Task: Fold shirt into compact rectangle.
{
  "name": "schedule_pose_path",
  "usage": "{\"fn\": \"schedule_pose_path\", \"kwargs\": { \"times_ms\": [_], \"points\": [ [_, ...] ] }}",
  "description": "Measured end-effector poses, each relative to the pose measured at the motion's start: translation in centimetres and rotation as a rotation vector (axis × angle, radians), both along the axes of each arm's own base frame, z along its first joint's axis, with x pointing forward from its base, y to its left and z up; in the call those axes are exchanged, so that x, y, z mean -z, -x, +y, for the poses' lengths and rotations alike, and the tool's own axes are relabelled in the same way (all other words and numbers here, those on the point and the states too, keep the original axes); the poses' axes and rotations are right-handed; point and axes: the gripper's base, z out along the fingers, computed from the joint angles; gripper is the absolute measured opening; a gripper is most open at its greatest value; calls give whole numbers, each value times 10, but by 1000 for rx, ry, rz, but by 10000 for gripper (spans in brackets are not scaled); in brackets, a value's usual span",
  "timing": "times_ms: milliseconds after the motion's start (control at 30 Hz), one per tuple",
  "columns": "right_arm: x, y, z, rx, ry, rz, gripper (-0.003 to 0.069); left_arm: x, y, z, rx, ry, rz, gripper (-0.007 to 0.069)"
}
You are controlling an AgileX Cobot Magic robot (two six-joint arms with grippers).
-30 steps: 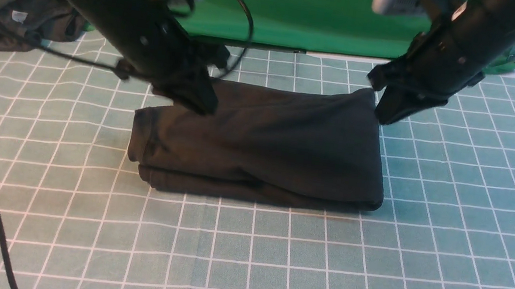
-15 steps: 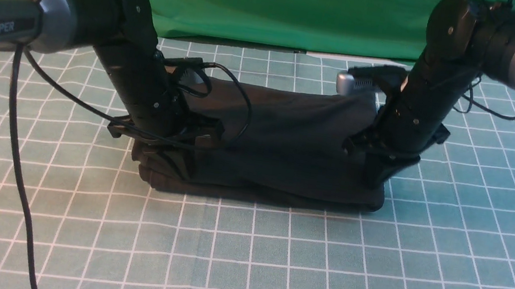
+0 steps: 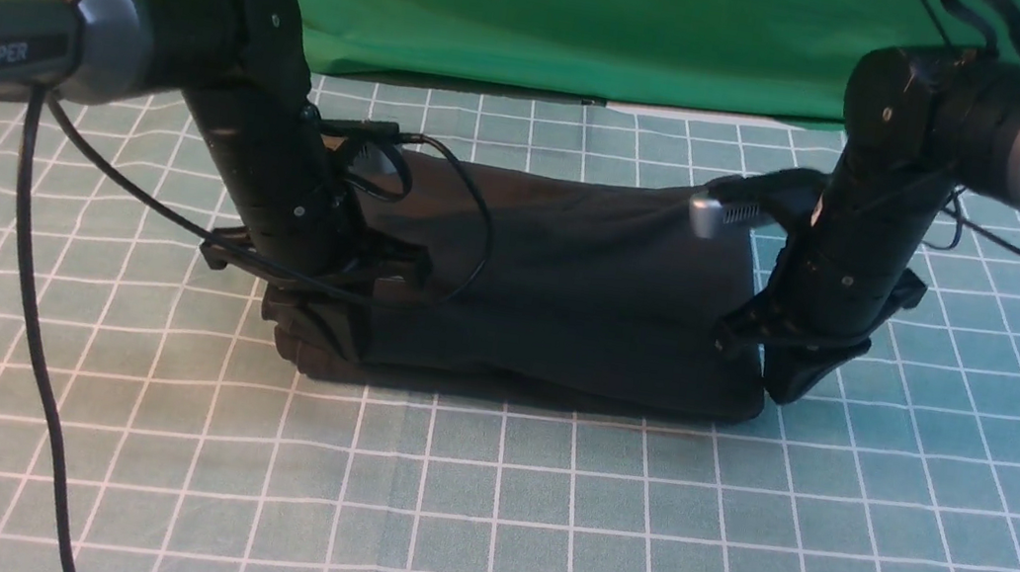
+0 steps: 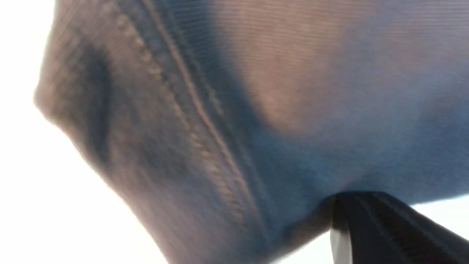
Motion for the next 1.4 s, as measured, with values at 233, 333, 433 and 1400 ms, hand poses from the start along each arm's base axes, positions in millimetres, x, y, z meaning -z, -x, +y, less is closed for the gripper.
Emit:
{"fn": "schedule_pose_path", "kwargs": {
  "times_ms": [233,333,433,1400],
  "points": [
    [-88,15,-15,13,-74,-213,16,-76,18,3,16,25,-224,6],
    [-131,31,-27,26,-108,-317,16,-111,34,7,22,27,-317,6],
    [-194,66,-44,49,-170,-491,16,-158,63,13,27,47,-429,7],
    [-193,354,-154,246,-764,-1848,21,-157,346,76,-156,226,-1143,7]
  ]
}}
